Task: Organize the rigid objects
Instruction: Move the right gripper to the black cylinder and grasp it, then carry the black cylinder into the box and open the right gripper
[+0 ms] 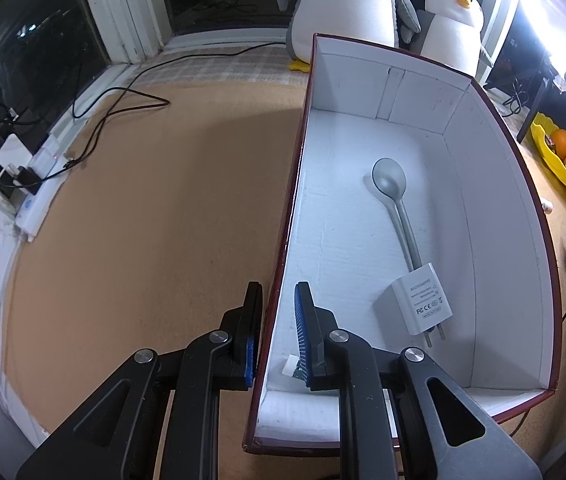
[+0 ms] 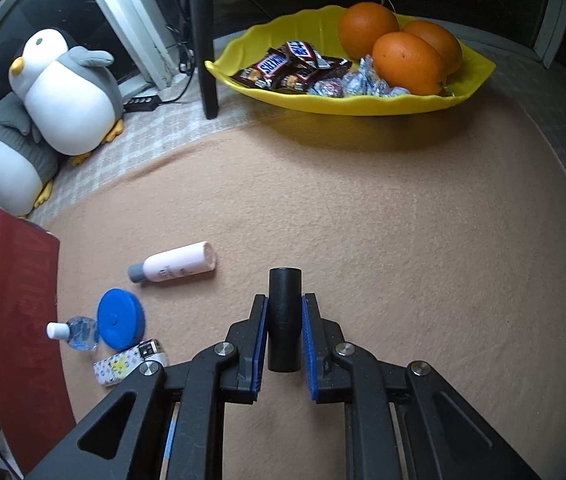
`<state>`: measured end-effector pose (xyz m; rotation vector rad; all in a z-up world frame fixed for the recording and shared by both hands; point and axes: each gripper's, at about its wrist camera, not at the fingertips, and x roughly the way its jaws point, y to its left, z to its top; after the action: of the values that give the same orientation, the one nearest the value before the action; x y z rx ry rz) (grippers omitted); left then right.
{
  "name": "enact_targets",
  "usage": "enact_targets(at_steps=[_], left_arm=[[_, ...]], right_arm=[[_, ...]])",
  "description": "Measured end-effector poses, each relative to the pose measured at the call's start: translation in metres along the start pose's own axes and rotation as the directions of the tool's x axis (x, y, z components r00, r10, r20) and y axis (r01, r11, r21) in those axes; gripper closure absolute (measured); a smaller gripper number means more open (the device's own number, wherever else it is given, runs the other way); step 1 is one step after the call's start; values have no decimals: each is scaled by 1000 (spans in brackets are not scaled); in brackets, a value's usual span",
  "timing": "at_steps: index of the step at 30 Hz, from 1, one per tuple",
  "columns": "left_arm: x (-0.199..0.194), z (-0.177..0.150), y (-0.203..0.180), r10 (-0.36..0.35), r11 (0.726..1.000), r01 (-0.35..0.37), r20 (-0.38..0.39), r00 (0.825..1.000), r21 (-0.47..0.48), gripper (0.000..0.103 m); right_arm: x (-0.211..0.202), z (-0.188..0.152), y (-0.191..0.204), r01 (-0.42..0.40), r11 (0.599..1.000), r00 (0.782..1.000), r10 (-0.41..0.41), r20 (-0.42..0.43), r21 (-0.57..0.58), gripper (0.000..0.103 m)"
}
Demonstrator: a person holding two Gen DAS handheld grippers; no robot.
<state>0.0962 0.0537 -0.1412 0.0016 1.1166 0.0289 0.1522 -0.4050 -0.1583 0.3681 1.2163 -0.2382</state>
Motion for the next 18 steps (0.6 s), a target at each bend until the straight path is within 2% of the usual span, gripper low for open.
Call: enact_targets(at_steps=[10,18], left_arm=[[-4,-3,4,-20,1000,20,15,1000,-21,88],[-10,-7,10,-22,999,24,28,999,-40,88]], right_arm=[[-41,-14,43,-66,992,996,72,47,-105,88],[-85,-39,109,-145,945,982,174,76,-292,88]])
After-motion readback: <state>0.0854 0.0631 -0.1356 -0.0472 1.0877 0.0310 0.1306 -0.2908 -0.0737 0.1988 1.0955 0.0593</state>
